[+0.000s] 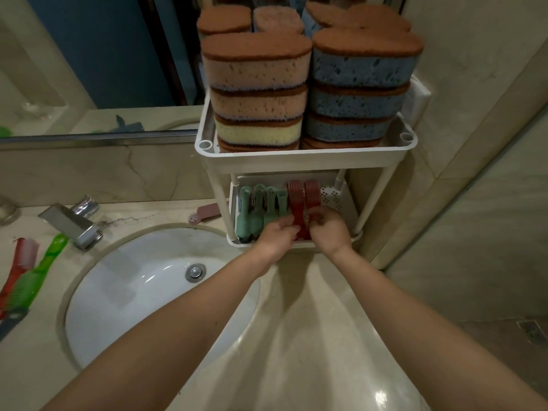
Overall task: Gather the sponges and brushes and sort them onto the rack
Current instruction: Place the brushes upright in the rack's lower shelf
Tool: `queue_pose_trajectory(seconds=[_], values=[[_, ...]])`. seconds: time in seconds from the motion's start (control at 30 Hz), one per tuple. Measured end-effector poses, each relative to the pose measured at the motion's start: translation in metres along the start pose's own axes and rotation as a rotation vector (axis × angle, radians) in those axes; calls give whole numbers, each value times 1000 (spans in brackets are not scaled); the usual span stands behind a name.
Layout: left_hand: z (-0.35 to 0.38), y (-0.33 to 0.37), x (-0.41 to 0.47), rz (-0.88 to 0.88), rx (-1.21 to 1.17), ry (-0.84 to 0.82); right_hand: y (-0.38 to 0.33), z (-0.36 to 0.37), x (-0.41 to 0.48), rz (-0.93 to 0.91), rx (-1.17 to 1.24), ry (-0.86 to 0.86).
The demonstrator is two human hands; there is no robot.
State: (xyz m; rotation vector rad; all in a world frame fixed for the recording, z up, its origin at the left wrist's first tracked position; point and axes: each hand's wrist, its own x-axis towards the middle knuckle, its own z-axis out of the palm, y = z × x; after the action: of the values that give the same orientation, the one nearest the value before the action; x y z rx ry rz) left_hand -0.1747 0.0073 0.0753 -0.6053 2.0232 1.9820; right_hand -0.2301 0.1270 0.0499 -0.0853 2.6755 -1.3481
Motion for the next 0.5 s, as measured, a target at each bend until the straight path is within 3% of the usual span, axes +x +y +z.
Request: queue_pose_trajectory(seconds=[0.17,0.5], values=[[-23,-10,-40,15,-56,62,-18,22,-39,-76,128,53],[-109,-53,-104,0,-194,428,-71,100,-100,-168,303,-238]])
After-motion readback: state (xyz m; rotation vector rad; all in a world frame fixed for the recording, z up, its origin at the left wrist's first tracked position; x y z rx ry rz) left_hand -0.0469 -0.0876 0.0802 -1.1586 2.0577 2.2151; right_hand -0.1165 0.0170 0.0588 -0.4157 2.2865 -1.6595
